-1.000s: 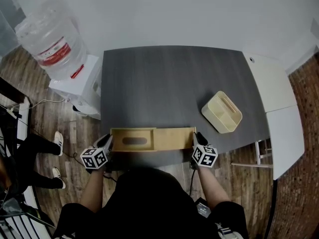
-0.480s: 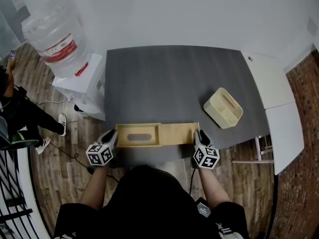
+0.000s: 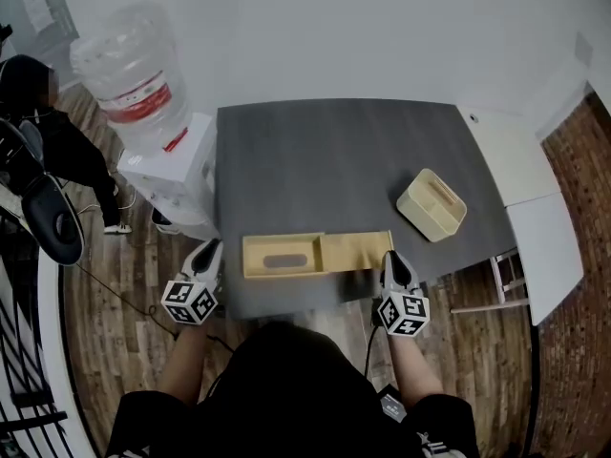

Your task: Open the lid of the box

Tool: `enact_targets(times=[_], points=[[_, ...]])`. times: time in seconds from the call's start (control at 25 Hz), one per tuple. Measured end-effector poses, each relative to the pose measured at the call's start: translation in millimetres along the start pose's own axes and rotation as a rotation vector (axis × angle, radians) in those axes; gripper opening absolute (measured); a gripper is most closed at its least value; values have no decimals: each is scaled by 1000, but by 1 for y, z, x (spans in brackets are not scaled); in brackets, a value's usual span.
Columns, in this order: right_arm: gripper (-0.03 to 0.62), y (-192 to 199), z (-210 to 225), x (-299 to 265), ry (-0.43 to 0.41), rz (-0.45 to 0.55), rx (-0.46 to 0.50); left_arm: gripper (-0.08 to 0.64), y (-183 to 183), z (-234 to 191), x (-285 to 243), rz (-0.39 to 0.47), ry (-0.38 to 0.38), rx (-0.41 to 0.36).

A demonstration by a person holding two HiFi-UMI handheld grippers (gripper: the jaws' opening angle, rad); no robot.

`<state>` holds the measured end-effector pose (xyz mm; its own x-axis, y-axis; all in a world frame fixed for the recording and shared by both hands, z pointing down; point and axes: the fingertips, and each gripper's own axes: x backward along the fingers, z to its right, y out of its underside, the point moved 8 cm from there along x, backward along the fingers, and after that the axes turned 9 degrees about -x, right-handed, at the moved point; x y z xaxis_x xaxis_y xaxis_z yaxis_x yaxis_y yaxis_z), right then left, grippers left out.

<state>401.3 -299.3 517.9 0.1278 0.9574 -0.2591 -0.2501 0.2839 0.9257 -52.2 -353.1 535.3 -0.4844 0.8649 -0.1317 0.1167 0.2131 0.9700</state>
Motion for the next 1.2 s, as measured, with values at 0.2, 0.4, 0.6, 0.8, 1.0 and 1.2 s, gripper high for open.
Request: enact_targets(times=[0.2,0.4,0.6,0.8,1.0,1.2], points=[[12,-10,-31,22,-26,83,3,15,-29,13,22,78,75,-65],[2,-3,-64,53,-55,121,27,0,-38,20,52,110,137,-79],[2,11,-96,86,-90,144,13,0,-44,27,82,174,197,-165],[2,24,-118,114,-115,158,34,0,-39,40,105,192,267,-232],[2,31,-124,121,-128,150,30,0,-30,43,113,186,277,-196],[2,25,-121,116,-152,143,47,0,-32,46,114,203,266,-188]])
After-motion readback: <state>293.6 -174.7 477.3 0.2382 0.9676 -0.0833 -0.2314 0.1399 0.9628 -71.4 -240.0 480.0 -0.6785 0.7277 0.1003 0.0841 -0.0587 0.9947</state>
